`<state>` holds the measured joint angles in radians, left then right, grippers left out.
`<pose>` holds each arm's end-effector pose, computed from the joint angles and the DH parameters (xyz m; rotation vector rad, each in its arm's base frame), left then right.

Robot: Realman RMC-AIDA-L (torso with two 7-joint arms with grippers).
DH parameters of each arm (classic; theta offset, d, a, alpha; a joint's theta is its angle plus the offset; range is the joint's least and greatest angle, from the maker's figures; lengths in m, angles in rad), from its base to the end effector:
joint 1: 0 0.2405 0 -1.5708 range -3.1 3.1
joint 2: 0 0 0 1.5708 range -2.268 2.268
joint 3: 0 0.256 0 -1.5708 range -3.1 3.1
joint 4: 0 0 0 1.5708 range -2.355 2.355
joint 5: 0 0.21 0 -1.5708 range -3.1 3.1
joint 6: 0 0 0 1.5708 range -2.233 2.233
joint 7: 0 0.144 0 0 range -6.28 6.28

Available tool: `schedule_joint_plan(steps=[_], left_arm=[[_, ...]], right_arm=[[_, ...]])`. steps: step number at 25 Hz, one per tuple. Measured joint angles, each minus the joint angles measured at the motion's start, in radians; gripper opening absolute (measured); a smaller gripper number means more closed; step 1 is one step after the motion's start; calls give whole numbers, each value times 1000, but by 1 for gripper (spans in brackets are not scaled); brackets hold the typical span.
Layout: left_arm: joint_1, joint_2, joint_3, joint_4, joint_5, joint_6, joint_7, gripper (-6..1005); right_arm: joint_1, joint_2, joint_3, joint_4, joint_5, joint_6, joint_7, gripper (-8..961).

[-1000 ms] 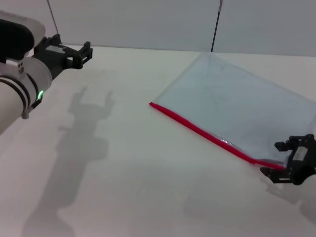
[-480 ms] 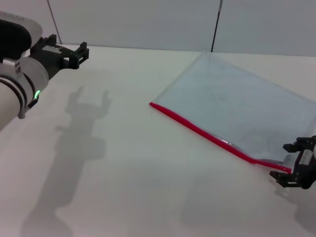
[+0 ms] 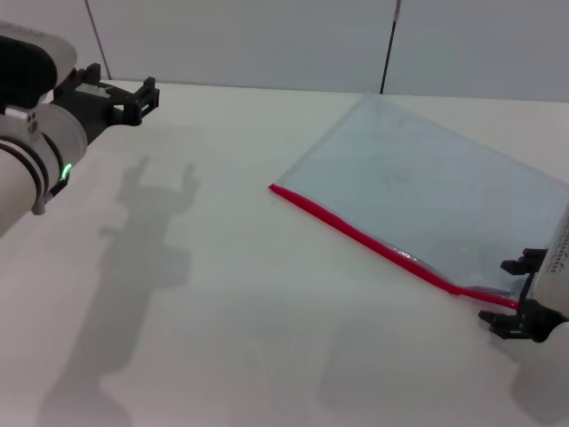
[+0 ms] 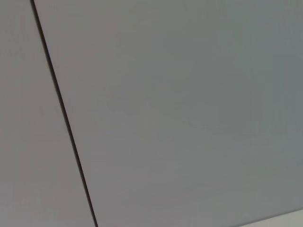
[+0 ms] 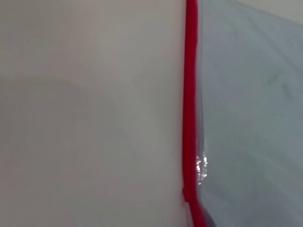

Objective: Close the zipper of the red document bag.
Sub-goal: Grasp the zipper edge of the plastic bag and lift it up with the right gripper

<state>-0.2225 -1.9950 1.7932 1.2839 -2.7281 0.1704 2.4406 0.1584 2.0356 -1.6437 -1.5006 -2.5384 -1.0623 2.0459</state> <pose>-0.2379 0.3872 0.0275 -1.7591 -0.6752 -0.3165 0.2523 0.3099 -0.0107 -2.5630 0.2438 -0.4596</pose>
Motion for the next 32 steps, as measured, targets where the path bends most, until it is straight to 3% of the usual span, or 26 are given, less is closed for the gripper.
schedule_joint_plan(steps=[32], left_arm=[[-10, -5, 0, -13, -4, 0, 0, 728]], right_arm=[[2, 0, -64, 33, -115, 156, 92, 754]])
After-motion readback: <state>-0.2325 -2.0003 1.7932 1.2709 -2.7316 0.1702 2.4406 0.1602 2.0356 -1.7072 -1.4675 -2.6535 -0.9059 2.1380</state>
